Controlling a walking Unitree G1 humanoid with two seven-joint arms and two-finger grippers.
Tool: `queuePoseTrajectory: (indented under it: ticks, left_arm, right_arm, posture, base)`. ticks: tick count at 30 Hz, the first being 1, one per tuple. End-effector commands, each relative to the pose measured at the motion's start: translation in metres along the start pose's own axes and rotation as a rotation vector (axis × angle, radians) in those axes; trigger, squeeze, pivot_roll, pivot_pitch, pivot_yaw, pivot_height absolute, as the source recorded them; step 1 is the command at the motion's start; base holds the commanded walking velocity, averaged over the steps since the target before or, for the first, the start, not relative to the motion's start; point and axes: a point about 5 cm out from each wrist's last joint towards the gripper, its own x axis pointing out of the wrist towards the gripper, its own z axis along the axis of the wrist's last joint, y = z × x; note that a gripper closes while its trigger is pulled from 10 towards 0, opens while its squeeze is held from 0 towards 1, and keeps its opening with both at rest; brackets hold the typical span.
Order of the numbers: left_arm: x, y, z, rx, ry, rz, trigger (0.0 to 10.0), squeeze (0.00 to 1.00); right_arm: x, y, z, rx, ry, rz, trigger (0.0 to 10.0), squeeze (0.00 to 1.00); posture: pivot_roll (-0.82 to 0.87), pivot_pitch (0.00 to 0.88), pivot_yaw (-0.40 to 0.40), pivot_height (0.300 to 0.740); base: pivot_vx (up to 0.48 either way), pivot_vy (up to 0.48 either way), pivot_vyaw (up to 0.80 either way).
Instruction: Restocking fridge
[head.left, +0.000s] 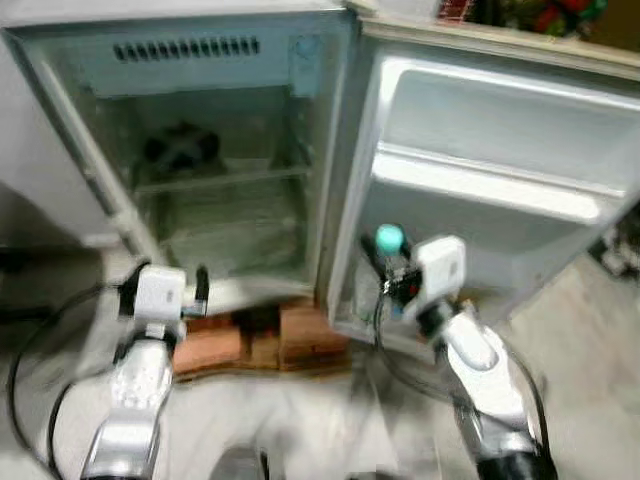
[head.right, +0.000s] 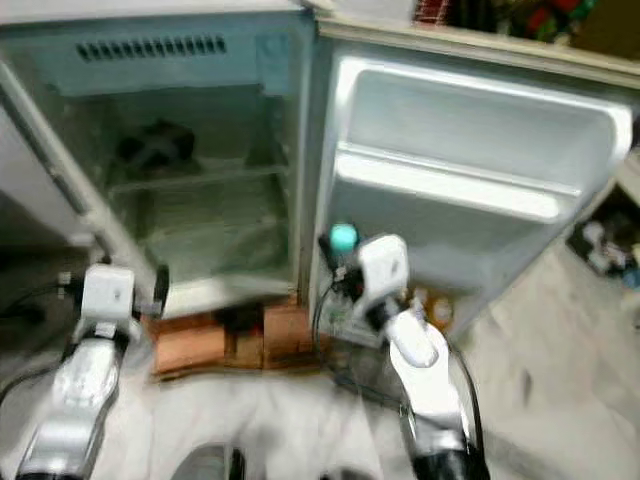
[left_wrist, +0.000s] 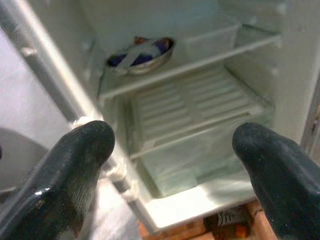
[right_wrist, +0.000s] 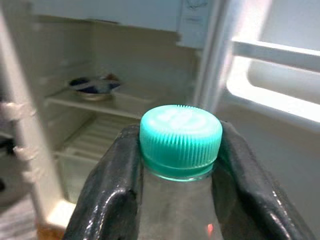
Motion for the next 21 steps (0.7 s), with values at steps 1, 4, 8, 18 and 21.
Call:
queuePoseTrajectory:
  ticks: [1, 4, 8, 18, 21]
  left_arm:
    - [-0.0013, -0.008, 0.0024, -0.001, -0.01, -0.02, 10.0, 0.0]
    - [-0.002, -0.0082, 0.0014, -0.005, -0.005, -0.017, 10.0, 0.0]
    - [-0.0023, -0.0071, 0.0019, -0.022, -0.014, -0.016, 10.0, 0.0]
    - [-0.0026, -0.0083, 0.0018, -0.011, -0.012, -0.017, 10.0, 0.0]
    - [-0.0024, -0.0082, 0.0007, -0.011, -0.007, -0.016, 10.0, 0.0]
  right_arm:
    - [-0.0031, -0.0109, 0.0054, -0.032, -0.017, -0.025, 10.0, 0.0]
    - [-0.0029, -0.0107, 0.0054, -0.031, -0.016, -0.021, 10.0, 0.0]
    - [-0.0022, -0.0112, 0.0053, -0.026, -0.016, -0.023, 10.0, 0.0]
    - [0.0001, -0.0093, 0.0065, -0.009, -0.025, -0.014, 10.0, 0.0]
    - [0.0004, -0.0093, 0.0068, -0.012, -0.027, -0.012, 10.0, 0.0]
  posture:
    - [0.1, 0.079, -0.034, 0.74]
    - [0.1, 0.081, -0.032, 0.74]
    - [0.1, 0.084, -0.033, 0.74]
    - [0.1, 0.084, -0.034, 0.74]
    - [0.1, 0.084, -0.034, 0.74]
  base:
    - [0.334, 0.0, 0.0]
    - [0.277, 0.0, 0.0]
    - [0.0, 0.0, 0.0]
    - [0.0, -0.193, 0.0]
    - [0.0, -0.48, 0.0]
